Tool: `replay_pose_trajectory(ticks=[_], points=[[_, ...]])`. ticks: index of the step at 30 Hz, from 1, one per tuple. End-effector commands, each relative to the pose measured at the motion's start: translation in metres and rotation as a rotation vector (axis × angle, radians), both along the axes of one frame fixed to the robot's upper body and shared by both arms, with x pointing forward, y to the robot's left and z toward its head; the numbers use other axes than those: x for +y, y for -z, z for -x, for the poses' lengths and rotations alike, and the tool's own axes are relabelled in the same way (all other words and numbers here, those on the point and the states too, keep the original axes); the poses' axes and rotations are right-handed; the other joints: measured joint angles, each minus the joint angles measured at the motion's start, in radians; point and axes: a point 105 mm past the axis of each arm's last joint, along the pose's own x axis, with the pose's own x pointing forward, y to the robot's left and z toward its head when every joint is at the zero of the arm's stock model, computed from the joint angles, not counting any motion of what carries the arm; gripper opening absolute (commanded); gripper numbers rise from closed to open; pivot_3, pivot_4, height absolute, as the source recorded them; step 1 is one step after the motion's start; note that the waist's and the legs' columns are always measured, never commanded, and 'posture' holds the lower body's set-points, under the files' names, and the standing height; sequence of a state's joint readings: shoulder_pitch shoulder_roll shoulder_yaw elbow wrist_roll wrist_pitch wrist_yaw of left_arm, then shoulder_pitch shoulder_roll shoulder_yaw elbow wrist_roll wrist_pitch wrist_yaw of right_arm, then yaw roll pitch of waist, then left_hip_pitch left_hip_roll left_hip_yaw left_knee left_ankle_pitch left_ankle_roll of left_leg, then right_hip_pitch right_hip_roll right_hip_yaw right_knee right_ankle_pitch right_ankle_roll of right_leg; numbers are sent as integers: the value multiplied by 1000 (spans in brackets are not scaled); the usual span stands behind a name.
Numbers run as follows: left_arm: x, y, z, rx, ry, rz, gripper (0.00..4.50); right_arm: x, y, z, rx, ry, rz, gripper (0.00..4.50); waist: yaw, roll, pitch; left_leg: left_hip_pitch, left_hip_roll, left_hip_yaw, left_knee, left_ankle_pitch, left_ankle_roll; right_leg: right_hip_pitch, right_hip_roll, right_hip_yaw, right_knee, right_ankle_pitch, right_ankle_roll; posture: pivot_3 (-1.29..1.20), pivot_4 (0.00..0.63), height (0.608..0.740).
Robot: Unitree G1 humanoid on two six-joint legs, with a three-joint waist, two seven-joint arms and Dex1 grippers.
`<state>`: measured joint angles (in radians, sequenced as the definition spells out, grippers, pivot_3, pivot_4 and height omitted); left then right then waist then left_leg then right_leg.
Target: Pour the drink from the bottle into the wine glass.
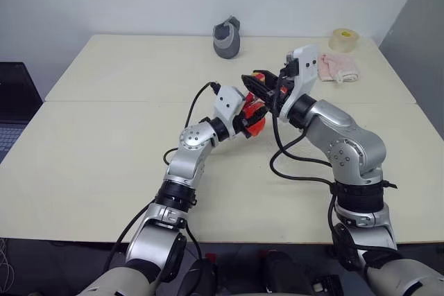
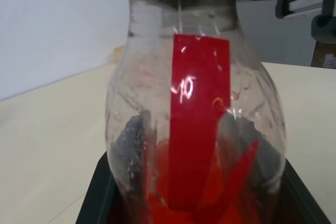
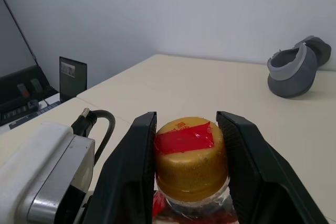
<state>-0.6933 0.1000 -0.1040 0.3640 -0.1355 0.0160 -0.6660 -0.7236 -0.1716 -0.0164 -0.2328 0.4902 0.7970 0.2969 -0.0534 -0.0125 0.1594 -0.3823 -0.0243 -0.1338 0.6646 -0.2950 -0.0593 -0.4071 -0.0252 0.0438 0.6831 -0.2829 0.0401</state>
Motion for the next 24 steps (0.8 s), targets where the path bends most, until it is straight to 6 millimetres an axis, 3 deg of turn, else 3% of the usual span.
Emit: replay_pose_trajectory(ticks=[1,7,14,18,24], points=[[-4,-15,7,-61,24,33,1645,-2,-21,7,-74,0,-40,1476,0,0,0,0,0,0,0,0,0,0,0,0,0,0,0,0,150,740],[-3,-17,17,-77,48,18,1645,12,-21,20,-108,-119,21,1476,-1,0,0,0,0,0,0,0,0,0,0,0,0,0,0,0,150,740],[13,-22,45,-61,97,-1,1645,30,-30,46,-138,-441,57,1476,-4,0,0,0,1,-1,0,0,0,0,0,0,0,0,0,0,150,740],[19,-32,54,-51,99,6,1645,33,-33,47,-153,-514,88,1476,-3,0,0,0,1,-1,0,0,1,0,0,0,-1,0,0,0,150,740],[22,-35,49,-20,51,43,1645,38,-37,44,-173,-539,88,1476,-3,0,0,0,1,-1,0,0,1,0,0,0,-1,0,0,0,150,740]])
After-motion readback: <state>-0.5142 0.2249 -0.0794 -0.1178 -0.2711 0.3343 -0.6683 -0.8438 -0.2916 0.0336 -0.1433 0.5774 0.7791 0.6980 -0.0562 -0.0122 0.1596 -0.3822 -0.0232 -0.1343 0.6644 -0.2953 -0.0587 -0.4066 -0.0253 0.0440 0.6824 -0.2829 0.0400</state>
